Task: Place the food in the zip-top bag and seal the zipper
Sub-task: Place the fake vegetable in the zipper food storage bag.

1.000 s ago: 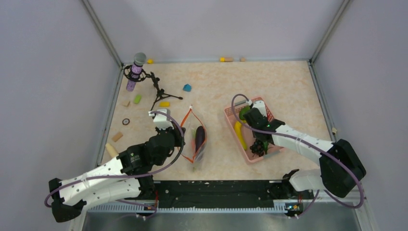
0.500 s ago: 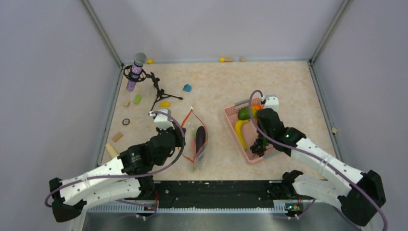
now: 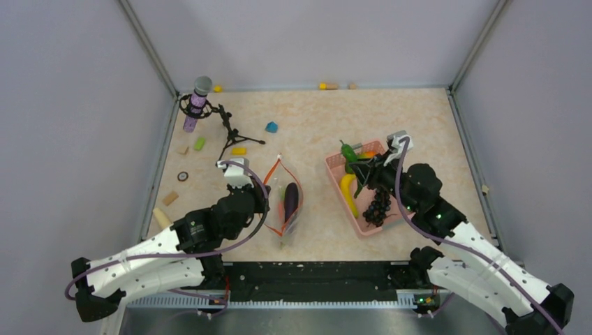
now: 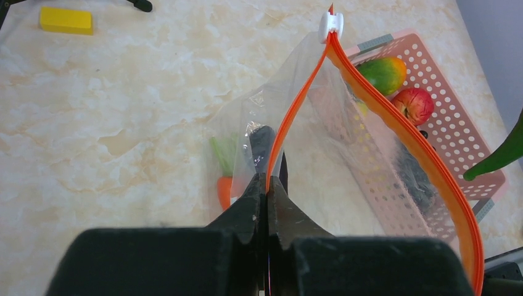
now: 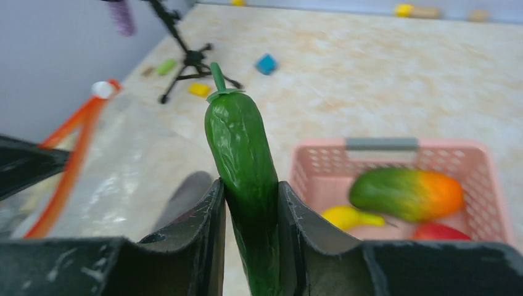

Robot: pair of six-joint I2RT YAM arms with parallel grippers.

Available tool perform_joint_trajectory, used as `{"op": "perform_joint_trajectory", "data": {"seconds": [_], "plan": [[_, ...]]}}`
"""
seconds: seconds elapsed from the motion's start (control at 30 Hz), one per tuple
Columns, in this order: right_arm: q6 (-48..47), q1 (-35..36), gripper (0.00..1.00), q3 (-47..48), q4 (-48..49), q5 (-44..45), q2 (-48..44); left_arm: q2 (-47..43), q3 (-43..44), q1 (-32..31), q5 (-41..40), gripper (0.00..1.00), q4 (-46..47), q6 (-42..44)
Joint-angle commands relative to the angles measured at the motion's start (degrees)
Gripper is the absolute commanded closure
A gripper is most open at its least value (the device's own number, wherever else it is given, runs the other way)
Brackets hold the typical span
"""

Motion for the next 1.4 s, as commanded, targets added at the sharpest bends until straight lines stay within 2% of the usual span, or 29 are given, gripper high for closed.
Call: {"op": "perform_joint_trajectory", "data": {"seconds": [0.0,0.13,0.3,0.5,0.63,0.83,1.2,1.37], "plan": [[1.5,-0.3,1.00,4.9,16.4,-22.5,4.8,0.1,-0.1,0.2,0.2,1.00,2.1,-0.2],[1.7,3.7,1.00,9.5,23.2,-28.2,12.8,-0.4,-0.1,0.2,-0.1,1.00,1.9,-0.1],[-3.9,11.9,1.00,17.1,24.3,-23.1,17.4,-0.3,-0.1,0.2,-0.5,1.00,1.9,-0.2],[-0.7,14.1,1.00,20.5,33.3,-24.8,22.4,0.5,-0.1,0.2,-0.1,1.00,2.3,-0.1],[0.4,17.5,1.00,18.8,40.9,-23.6,24.9,1.4,0.1,0.2,0.3,1.00,2.3,-0.2],[-1.9,23.0,1.00,16.2,45.2,-18.5,29.5,1.4,0.8,0.2,-0.2,1.00,1.0,-0.7],[4.9,23.9,1.00,3.4,58.8,-11.9,31.1,-1.5,0.0,0.2,-0.7,1.00,0.8,-1.4],[6.2,24.5,1.00,3.7,58.4,-13.7,32.4,-1.4,0.0,0.2,-0.3,1.00,1.0,-1.4]]}}
